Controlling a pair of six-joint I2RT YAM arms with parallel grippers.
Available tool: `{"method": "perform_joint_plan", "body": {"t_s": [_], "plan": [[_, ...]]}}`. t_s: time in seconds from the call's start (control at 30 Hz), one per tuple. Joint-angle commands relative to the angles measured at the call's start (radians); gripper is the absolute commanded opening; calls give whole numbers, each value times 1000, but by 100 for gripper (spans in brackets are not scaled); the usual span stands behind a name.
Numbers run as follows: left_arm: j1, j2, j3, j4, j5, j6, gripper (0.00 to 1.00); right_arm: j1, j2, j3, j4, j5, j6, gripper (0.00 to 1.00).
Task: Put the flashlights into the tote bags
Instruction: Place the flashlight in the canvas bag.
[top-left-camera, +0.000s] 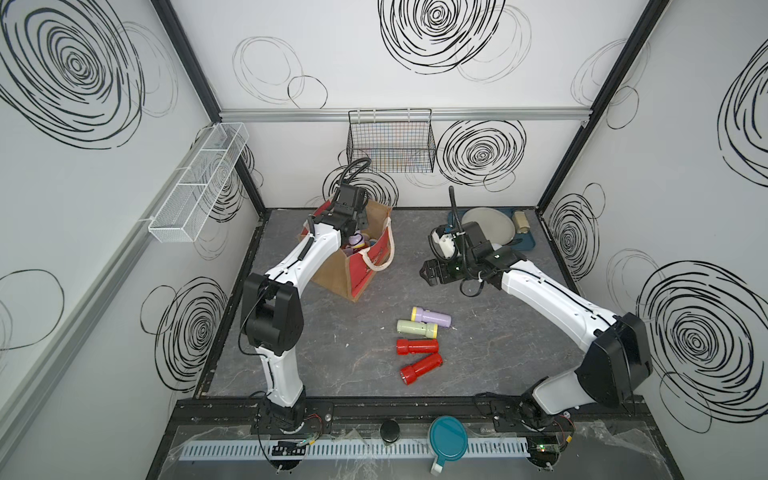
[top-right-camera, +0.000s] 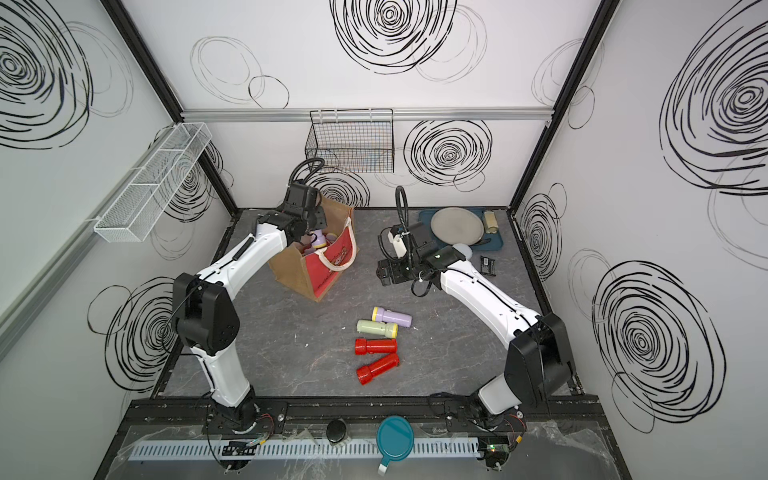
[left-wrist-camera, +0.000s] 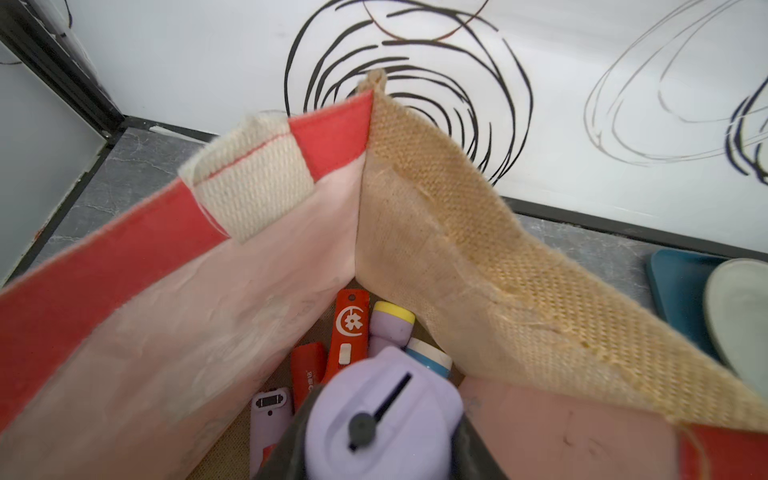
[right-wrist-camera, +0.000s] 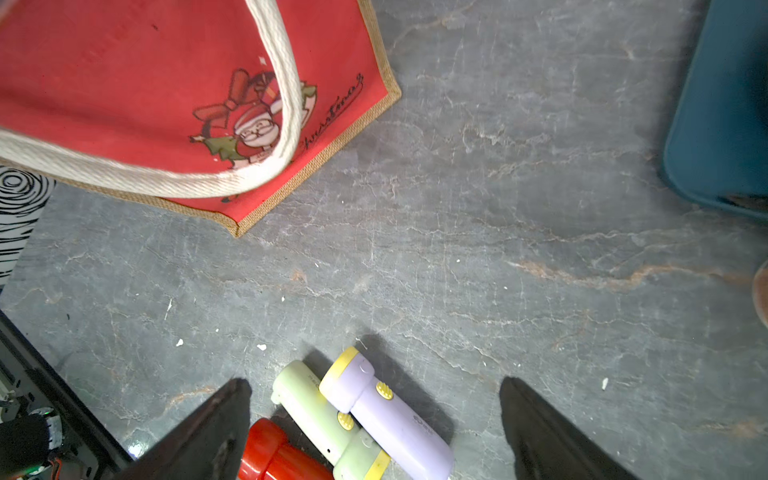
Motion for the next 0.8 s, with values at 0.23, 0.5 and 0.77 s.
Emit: {"method": "perform_joint_plan", "body": {"t_s": [0.23,0.5,0.77], "plan": [[-5,47,-13,46,-20,15,24,8,157,27,-174,-33,32,89],[-7,9,-23,57,-9,25,53,12,160,-29,-169,-50,61,86],[-4,-68,-18,34,18,58,83,18,133,-98,-186,-48,78,81]]}}
